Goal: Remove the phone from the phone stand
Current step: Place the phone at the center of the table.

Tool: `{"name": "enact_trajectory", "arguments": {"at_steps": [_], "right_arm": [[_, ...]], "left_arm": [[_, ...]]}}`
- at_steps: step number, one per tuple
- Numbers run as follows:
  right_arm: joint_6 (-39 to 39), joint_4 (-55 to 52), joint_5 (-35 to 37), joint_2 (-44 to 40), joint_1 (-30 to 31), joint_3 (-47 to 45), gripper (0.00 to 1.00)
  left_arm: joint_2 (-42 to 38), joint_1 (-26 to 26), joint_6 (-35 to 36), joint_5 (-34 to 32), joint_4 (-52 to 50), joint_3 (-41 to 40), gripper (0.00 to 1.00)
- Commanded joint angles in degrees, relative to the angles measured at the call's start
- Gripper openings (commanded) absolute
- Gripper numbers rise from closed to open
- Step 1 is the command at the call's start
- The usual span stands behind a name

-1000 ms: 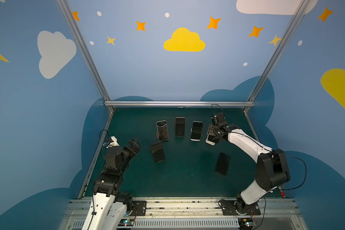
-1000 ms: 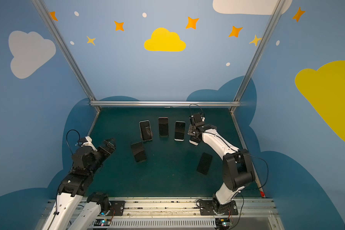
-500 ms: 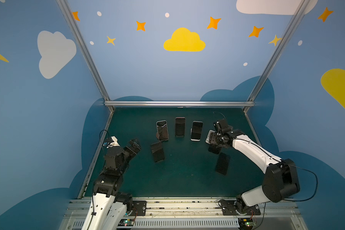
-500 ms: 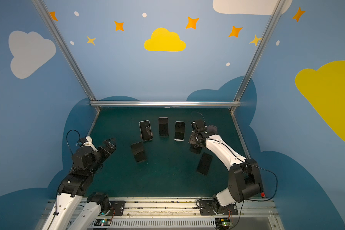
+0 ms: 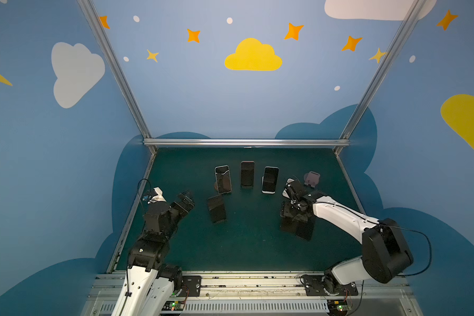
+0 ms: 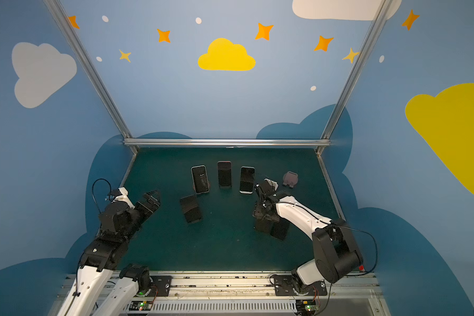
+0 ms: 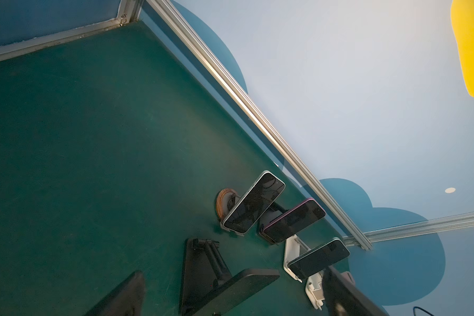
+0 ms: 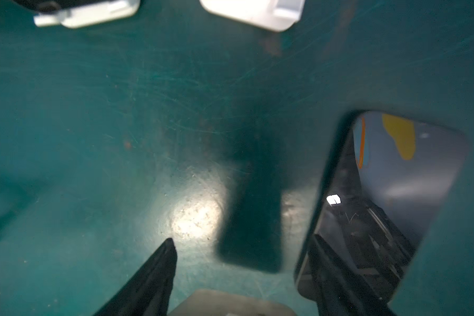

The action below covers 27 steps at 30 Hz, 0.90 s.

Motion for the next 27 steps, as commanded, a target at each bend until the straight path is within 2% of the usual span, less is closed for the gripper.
{"name": "enact_trajectory", "arguments": {"at_steps": [1, 5, 10, 17, 27], "right_arm": [[0.65, 1.43, -3.44, 2.65, 0.28, 0.63, 0.67], [-1.40, 0.59, -5.37, 3.87, -0.04, 0.67, 0.68], [-5.18, -1.67, -11.26, 6.30, -1.86, 1.79, 0.68], [-9.73, -3.29, -12.43, 12.44, -3.01, 4.29, 0.70], [-10.21, -8.95, -13.36, 20.70, -3.71, 11.82, 0.71]], "left_arm": [[-0.29, -0.28, 0.60, -0.22, -0.62, -0.12, 1.00], [-0.45, -0.33, 0.77, -0.82, -1.38, 0.14, 1.00], [-0.72, -0.32, 0.73, -0.92, -1.28, 0.05, 1.00], [-0.84, -0.32, 1.02, -2.31, -1.84, 0.49, 1.00], [-1.84, -0.23, 0.62, -2.24, -1.06, 0.05, 1.00]]}}
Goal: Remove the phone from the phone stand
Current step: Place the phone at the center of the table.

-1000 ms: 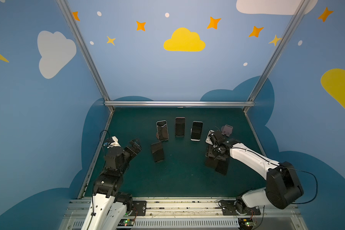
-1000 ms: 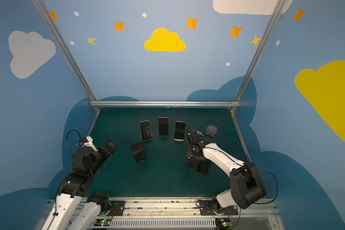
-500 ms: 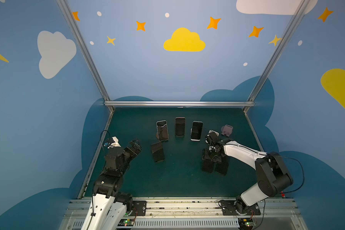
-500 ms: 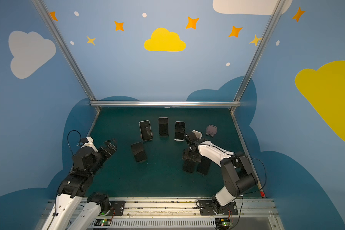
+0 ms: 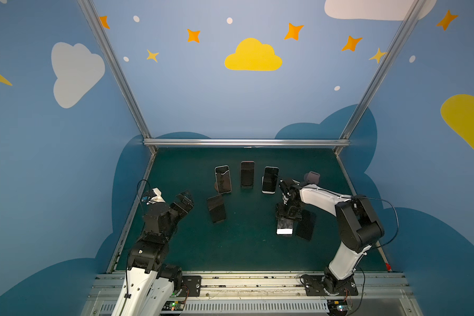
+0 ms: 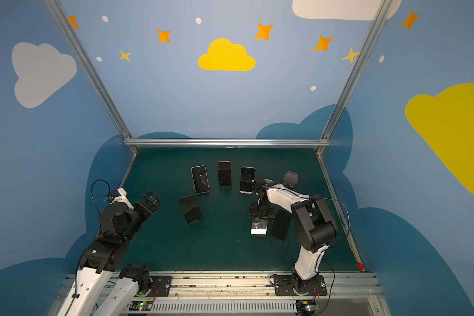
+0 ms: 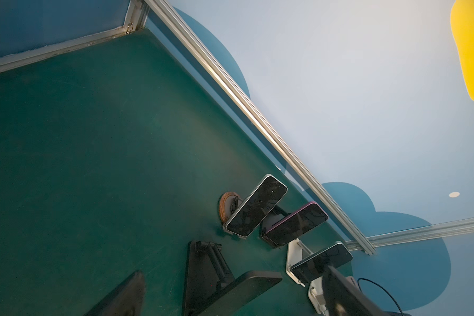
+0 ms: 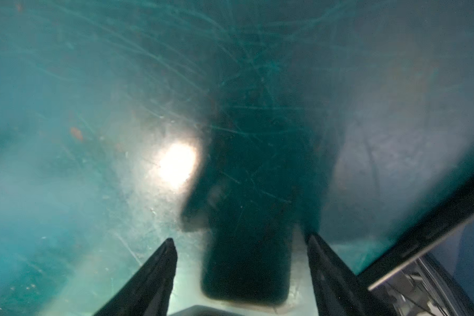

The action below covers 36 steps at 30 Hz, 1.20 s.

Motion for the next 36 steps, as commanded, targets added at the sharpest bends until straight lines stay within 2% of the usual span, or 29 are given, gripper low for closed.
{"name": "enact_trajectory", "arguments": {"at_steps": [1, 6, 12, 20, 27, 36], "right_arm": [[-1.53, -1.46, -2.49, 5.08, -0.38, 1.97, 0.71], [-2.60, -4.92, -3.18, 10.86, 0.44, 5.44, 0.69], [-1.30, -9.42, 7.55, 12.02, 2.76, 6.63, 0.72], [0.51, -10.50, 14.00, 13.62, 6.82, 6.39, 0.75], [2.84, -9.02, 14.03, 14.54, 8.72, 5.75, 0.76], [3.42, -5.21, 10.53, 15.19, 9.36, 3.08, 0.79]], "left_arm": [[-1.07, -0.04, 0.43, -0.48, -0.58, -0.01, 1.00], [-2.74, -0.08, -0.39, 0.37, -0.33, -0.52, 1.00], [-3.31, -0.12, -0.10, -0.08, -1.33, -0.18, 1.00], [-3.47, -0.13, -0.39, 0.22, -1.32, -0.38, 1.00], [-4.04, -0.21, -0.37, -0.14, -1.59, -0.47, 1.00], [-3.88, -0.30, -0.28, 0.10, -1.59, -0.47, 1.00]]}}
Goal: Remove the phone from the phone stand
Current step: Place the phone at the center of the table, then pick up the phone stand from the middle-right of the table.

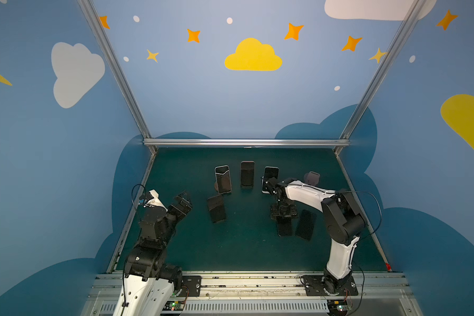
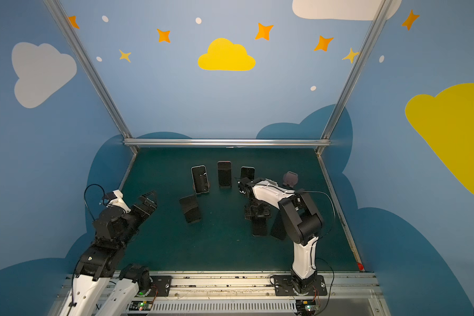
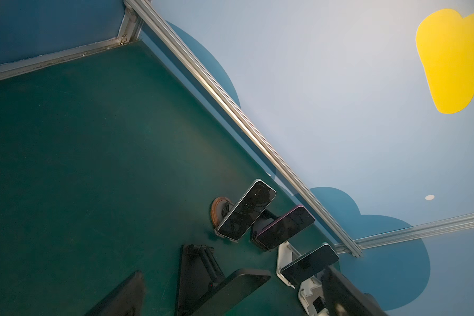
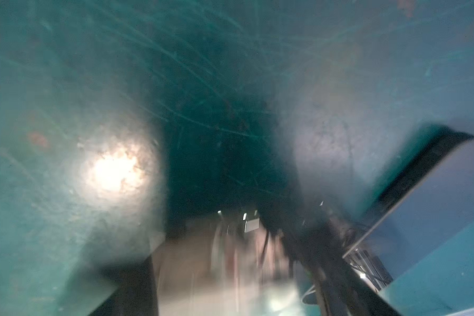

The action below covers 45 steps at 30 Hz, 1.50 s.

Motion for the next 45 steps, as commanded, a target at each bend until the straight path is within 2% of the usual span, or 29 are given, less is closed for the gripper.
{"name": "enact_trajectory", "arguments": {"at_steps": [1, 9, 21, 28, 34, 45], "right_arm": [[0.91, 4.63, -2.82, 7.37, 1.41, -5.41, 0.79], [1.52, 4.96, -2.32, 5.62, 1.25, -6.16, 0.79], [1.59, -5.92, 4.21, -11.29, 0.91, 2.74, 0.87], [3.58, -6.85, 7.92, -18.05, -6.38, 10.33, 0.88], [2.60, -1.14, 11.68, -14.54, -9.25, 14.12, 0.90], [3.65, 1.47, 5.83, -0.33, -14.19, 23.83, 0.92]], "left_arm": [[-0.22, -0.33, 0.23, 0.08, -1.13, -0.37, 1.00], [-0.41, -0.50, 0.12, 0.23, -1.34, -0.55, 1.00], [-0.14, -0.50, 1.28, -0.31, -1.27, -0.36, 1.00], [0.39, -0.50, 1.76, -0.13, -1.09, -0.37, 1.00], [0.31, -0.48, 2.33, -1.63, -1.46, -0.10, 1.00], [0.74, -0.50, 2.05, -0.66, -1.35, -0.28, 1.00]]}}
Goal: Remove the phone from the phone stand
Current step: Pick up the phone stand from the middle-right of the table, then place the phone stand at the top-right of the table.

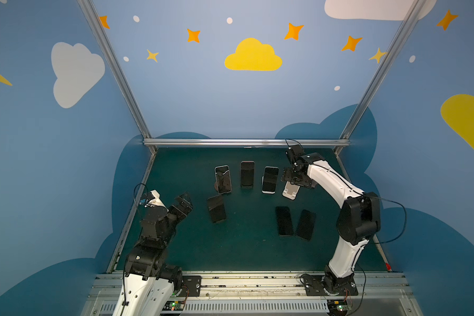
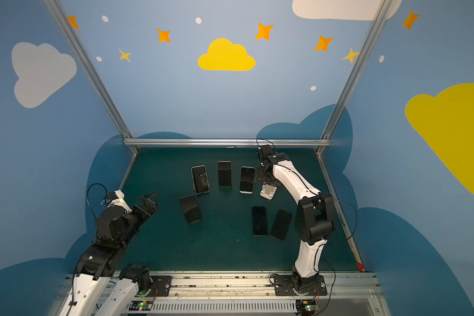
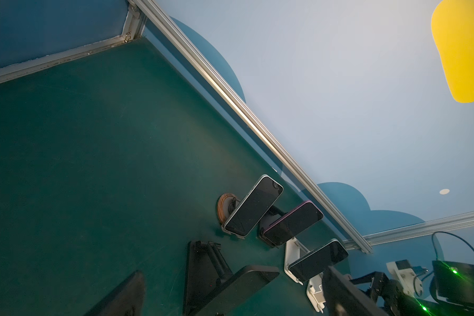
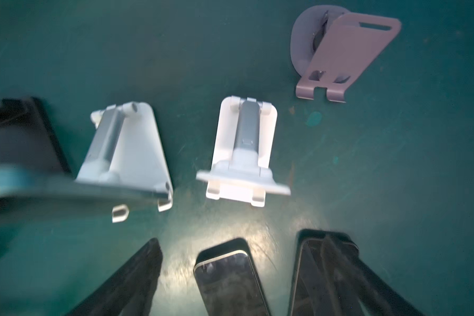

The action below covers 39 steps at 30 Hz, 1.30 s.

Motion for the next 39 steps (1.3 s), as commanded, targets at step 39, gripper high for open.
{"name": "enact_trajectory", "arguments": {"at_steps": [39], "right_arm": [[-13.40, -0.01, -3.31, 22.79, -8.64, 27.15, 0.66]], "left_arm": [[1.85, 0.14, 1.47, -1.06, 0.60, 0.27, 1.00]]}}
